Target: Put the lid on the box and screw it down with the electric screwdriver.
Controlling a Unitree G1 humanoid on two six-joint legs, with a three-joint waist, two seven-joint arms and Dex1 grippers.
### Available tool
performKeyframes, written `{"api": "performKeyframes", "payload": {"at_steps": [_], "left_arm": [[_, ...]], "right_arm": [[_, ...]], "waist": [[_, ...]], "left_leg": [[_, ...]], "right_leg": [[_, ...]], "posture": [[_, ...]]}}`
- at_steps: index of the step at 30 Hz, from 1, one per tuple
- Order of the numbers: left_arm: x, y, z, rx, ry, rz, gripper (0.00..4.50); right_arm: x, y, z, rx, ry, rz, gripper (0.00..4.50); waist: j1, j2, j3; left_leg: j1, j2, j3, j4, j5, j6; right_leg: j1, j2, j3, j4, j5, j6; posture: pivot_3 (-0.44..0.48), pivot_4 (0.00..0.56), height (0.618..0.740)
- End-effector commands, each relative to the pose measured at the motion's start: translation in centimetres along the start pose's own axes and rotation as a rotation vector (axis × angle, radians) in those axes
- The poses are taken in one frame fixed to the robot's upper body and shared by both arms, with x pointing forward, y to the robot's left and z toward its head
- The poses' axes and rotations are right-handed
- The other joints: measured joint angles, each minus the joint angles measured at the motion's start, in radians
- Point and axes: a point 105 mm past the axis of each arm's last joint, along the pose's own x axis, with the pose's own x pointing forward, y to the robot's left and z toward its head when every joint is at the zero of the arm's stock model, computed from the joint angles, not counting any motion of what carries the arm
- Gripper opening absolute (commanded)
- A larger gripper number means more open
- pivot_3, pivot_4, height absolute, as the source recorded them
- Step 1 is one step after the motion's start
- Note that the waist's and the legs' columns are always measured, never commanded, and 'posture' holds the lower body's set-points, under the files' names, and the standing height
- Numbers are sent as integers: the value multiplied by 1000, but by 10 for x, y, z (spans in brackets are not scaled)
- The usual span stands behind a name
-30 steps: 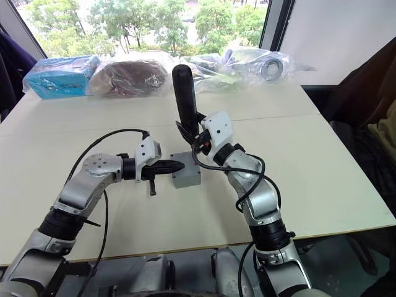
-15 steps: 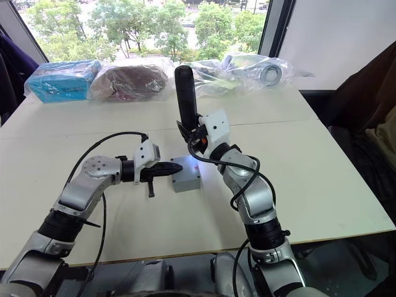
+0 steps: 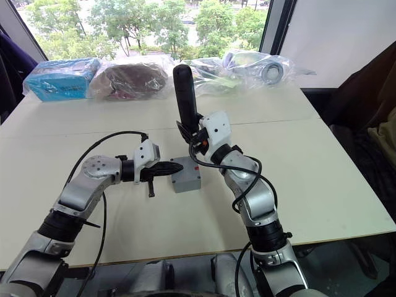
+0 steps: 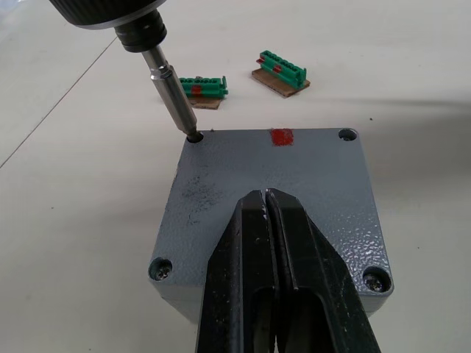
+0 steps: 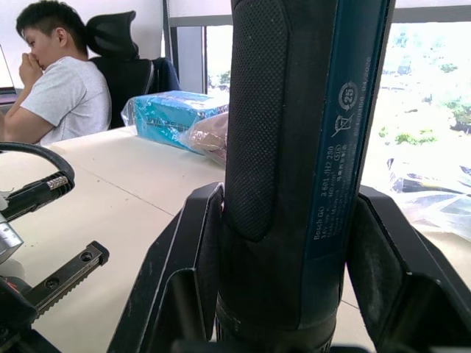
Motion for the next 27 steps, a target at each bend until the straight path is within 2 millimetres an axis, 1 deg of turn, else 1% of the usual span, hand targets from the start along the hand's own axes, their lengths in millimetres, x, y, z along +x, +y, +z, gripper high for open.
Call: {"api": "performKeyframes", "payload": {"at_steps": [1,2,5,7,9,10,14,15,17,21,23,24,25,27], "left_arm": [[-3,-3,-4,-22,13,0,0],[-4,-3,0,-21,1,0,0],[-8,-1,17,-6,-40,1,0],[-10,0,26,1,-61,3,0],[-13,1,37,11,-90,2,0],[-15,1,44,21,-105,3,0],[-24,-1,63,62,-134,-8,0],[-27,-1,67,69,-139,-10,0],[-34,-3,76,84,-153,-18,0],[-42,-7,84,97,-162,-27,0],[-52,-9,91,102,-176,-34,0],[-55,-10,95,100,-187,-37,0],[-57,-10,97,97,-194,-38,0],[-59,-9,99,99,-194,-28,0]], "right_arm": [[-5,-9,-1,-28,16,-28,1836],[-5,-10,11,-44,-18,-30,1836],[-3,-18,56,-45,-112,-45,1836],[-4,-25,74,-29,-130,-55,1836],[-9,-40,85,5,-99,-90,1836],[-13,-50,89,20,-72,-119,1836],[-29,-90,86,96,124,-217,1836],[-33,-98,85,96,179,-237,1836],[-44,-117,75,84,363,-258,1836],[-62,-135,64,70,569,-268,1836],[-84,-151,39,121,815,-294,1836],[-94,-157,29,151,898,-308,1836],[-99,-160,24,168,944,-312,1836],[-104,-161,10,202,1016,-300,1836]], "waist": [[0,0,1],[0,1,2],[1,4,10],[5,4,16],[8,5,19],[11,5,21],[24,5,22],[24,7,23],[24,10,25],[25,11,31],[22,13,35],[21,12,38],[22,10,40],[22,11,41]], "left_leg": [[-1,0,0,0,0,0],[-3,0,0,0,0,0],[-12,-1,0,3,0,0],[-16,-1,0,3,0,0],[-28,-1,-2,5,1,0],[-31,-1,-2,6,1,0],[-40,-1,-2,5,1,0],[-43,-1,-2,5,1,0],[-44,-1,-2,4,1,0],[-45,-1,-1,3,0,1],[-44,-1,-1,3,0,1],[-44,-1,-1,4,0,1],[-44,-1,-1,4,0,1],[-44,-1,-1,5,0,1]], "right_leg": [[-1,0,0,0,0,0],[-3,0,0,0,0,0],[-10,0,0,2,0,0],[-14,0,0,3,1,0],[-26,1,-1,5,4,-3],[-28,2,-2,5,6,0],[-37,1,-3,5,6,1],[-39,1,-3,5,6,1],[-41,1,-3,4,6,1],[-41,1,-3,3,6,1],[-41,1,-3,3,5,1],[-41,2,-3,3,5,1],[-41,1,-2,3,5,1],[-41,2,-3,3,5,1]], "posture": [[0,150,740],[0,150,740],[0,150,740],[0,150,740],[0,150,740],[0,150,740],[0,150,740],[0,150,740],[0,150,740],[0,150,740],[0,150,740],[0,150,740],[0,150,740],[0,150,740]]}}
